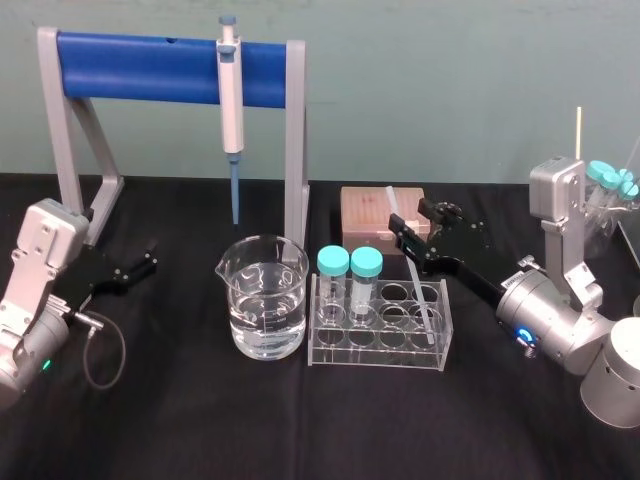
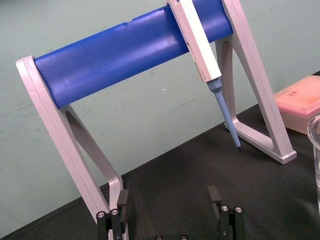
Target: Pick up the stirring rod with one hand, then place it down.
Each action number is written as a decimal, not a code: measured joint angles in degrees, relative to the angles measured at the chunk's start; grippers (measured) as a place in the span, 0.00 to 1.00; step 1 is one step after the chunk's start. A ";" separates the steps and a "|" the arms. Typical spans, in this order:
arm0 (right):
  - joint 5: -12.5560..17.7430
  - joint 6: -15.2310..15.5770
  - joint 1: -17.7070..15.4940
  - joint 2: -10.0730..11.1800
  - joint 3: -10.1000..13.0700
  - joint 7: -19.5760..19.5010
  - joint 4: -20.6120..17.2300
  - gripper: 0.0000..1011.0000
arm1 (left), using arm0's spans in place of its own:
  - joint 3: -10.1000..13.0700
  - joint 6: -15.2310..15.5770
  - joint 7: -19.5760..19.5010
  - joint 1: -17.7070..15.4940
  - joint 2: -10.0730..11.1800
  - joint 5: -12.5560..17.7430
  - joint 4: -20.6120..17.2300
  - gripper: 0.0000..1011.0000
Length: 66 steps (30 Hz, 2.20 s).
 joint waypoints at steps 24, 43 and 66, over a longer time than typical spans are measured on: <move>-0.58 -7.16 -0.27 -1.65 5.78 -5.33 -2.41 0.99 | 0.00 0.00 0.00 0.00 0.00 0.00 0.00 0.99; -7.88 1.68 -1.84 -4.36 7.75 -15.79 -0.07 0.99 | 0.00 0.00 0.00 0.00 0.00 0.00 0.00 0.99; -7.73 1.28 -1.83 -4.29 7.81 -15.97 -0.23 0.99 | 0.00 0.00 0.00 0.00 0.00 0.00 0.00 0.99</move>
